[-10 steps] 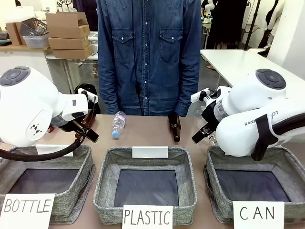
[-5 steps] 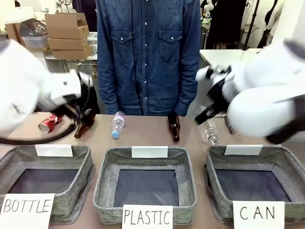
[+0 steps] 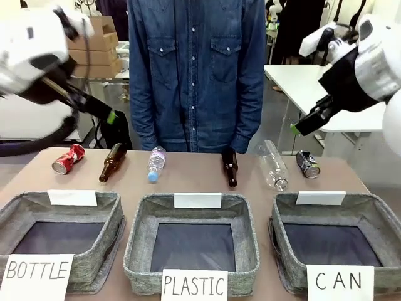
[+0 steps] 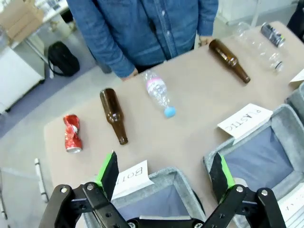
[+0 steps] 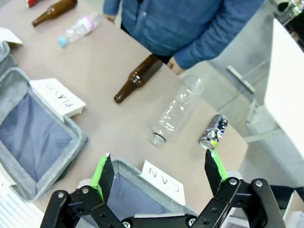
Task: Sort the can waste into the basket.
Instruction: Pick up the can waste from the table and place it in the right Fabric basket.
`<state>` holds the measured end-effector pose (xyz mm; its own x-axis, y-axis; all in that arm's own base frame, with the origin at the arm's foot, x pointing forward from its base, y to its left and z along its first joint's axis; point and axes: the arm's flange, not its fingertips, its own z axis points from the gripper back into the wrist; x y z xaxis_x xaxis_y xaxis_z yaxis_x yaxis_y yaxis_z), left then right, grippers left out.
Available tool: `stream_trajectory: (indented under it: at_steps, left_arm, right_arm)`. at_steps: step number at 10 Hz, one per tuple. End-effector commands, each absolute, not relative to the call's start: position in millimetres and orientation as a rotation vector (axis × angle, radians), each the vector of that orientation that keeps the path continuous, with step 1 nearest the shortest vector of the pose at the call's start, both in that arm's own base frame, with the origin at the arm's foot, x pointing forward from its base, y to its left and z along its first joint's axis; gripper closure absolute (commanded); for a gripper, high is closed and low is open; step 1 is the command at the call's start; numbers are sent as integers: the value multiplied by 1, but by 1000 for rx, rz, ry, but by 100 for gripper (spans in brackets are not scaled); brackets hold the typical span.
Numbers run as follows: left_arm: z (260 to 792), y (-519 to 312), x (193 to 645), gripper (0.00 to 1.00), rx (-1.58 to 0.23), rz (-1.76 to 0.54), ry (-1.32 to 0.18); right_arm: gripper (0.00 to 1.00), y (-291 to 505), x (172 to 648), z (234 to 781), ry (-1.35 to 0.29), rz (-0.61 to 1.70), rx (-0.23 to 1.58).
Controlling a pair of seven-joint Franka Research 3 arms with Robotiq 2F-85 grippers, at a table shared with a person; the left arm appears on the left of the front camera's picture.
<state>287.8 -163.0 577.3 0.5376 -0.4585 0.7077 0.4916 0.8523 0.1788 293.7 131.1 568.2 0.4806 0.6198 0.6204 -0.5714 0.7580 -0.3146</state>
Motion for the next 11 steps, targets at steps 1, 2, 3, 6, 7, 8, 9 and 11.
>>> stream_trajectory:
  at_steps: [1,2,3,6,7,8,9,11]
  left_arm:
    - [550,-160,317,0,-52,-564,-770]
    - [577,-163,288,0,-43,-565,-829]
    - [579,-157,284,0,-175,-715,-661]
    - [580,-56,298,0,-796,-634,-314]
    - [567,-26,305,0,-914,-493,-293]
    - [552,2,310,0,-1044,-369,-295]
    - [536,21,310,0,-1157,-256,-332]
    - [485,72,313,0,-1408,-36,-383]
  right_arm:
    - [0,137,306,558,-780,720,-9]
    - [0,131,294,568,-785,727,-68]
    - [0,125,295,568,-810,665,120]
    - [0,51,292,566,-540,200,826]
    - [0,28,285,560,-508,130,988]
    - [0,8,277,554,-519,70,1097]
    - [0,-14,269,546,-536,3,1178]
    - [0,-70,262,511,-547,-251,1255]
